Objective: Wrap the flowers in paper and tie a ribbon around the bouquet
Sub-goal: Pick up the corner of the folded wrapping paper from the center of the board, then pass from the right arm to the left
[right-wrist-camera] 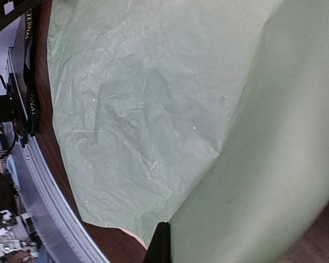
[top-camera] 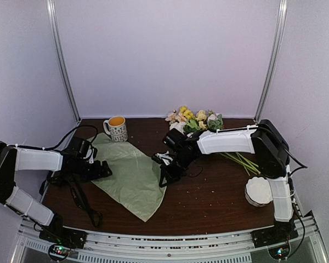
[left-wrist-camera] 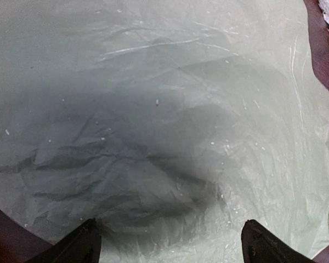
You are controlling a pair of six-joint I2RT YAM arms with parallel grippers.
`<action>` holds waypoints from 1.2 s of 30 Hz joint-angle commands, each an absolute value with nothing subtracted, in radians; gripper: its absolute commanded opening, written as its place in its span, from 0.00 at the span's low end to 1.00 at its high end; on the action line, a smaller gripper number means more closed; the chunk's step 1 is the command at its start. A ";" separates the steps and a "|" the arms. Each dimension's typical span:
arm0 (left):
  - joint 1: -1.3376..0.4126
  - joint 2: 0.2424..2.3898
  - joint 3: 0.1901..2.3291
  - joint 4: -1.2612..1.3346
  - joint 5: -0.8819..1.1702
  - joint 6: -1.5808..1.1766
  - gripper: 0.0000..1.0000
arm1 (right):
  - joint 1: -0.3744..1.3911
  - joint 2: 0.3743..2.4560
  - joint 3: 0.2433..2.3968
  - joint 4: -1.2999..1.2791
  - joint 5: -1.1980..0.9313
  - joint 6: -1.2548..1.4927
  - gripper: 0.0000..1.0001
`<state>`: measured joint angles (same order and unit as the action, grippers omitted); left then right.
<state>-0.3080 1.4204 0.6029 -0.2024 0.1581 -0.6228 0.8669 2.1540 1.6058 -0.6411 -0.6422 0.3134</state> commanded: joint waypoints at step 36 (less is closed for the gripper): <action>-0.384 1.245 0.826 -0.483 0.131 -0.475 0.87 | 1.062 1.332 1.267 -0.832 0.012 0.135 0.00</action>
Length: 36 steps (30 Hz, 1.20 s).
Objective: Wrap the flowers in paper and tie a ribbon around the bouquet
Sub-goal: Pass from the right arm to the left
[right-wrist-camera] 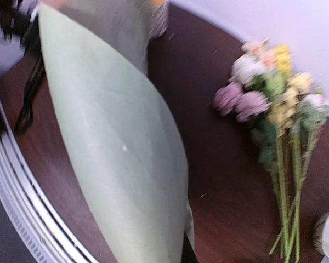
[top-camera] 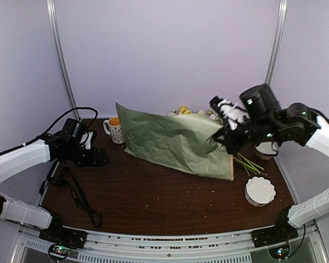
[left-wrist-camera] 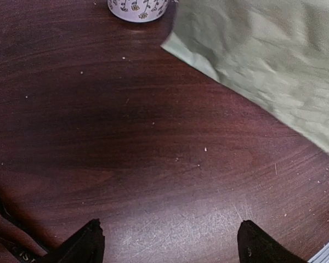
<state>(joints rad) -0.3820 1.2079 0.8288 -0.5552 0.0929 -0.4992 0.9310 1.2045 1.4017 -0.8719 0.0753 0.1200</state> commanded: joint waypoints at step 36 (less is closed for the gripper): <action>-0.623 0.935 0.510 0.200 0.596 -0.660 0.98 | 1.275 1.629 1.239 -0.506 -0.107 0.251 0.00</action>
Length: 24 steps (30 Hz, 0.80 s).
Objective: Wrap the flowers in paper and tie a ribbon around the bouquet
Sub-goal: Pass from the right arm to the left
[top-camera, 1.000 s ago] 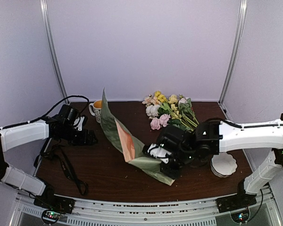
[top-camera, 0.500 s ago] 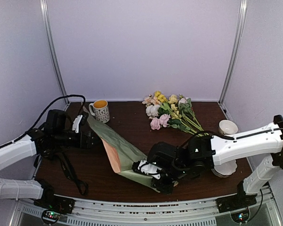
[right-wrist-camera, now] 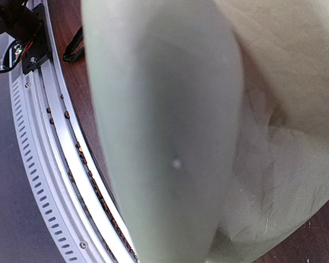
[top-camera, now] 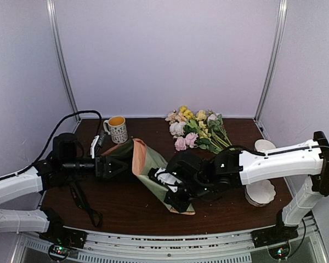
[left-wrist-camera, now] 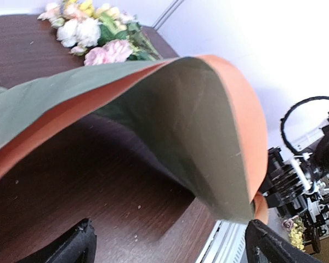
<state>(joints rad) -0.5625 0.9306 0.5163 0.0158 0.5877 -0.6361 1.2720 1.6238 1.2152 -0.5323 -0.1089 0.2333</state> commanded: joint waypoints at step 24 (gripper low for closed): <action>-0.767 1.147 0.771 -0.092 0.329 -0.449 0.00 | 1.160 1.365 1.176 -0.497 -0.284 0.207 0.74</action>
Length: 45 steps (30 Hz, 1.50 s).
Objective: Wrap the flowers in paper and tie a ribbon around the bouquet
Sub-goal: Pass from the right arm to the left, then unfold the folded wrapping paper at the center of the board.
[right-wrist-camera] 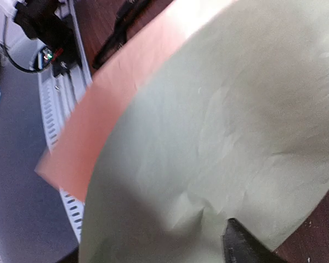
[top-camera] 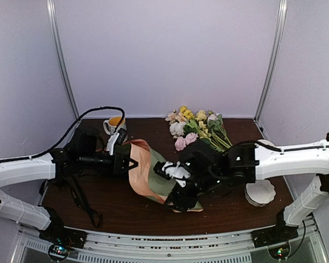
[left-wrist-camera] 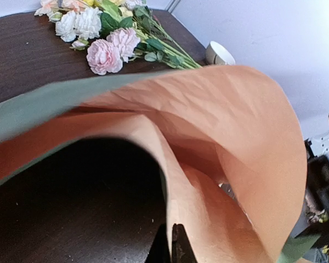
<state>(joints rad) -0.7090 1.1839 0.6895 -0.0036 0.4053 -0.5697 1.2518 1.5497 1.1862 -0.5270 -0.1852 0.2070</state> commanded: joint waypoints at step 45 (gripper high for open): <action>-0.826 1.017 0.850 -0.417 0.124 -0.312 0.00 | 0.912 1.553 1.523 -0.800 0.168 0.243 0.00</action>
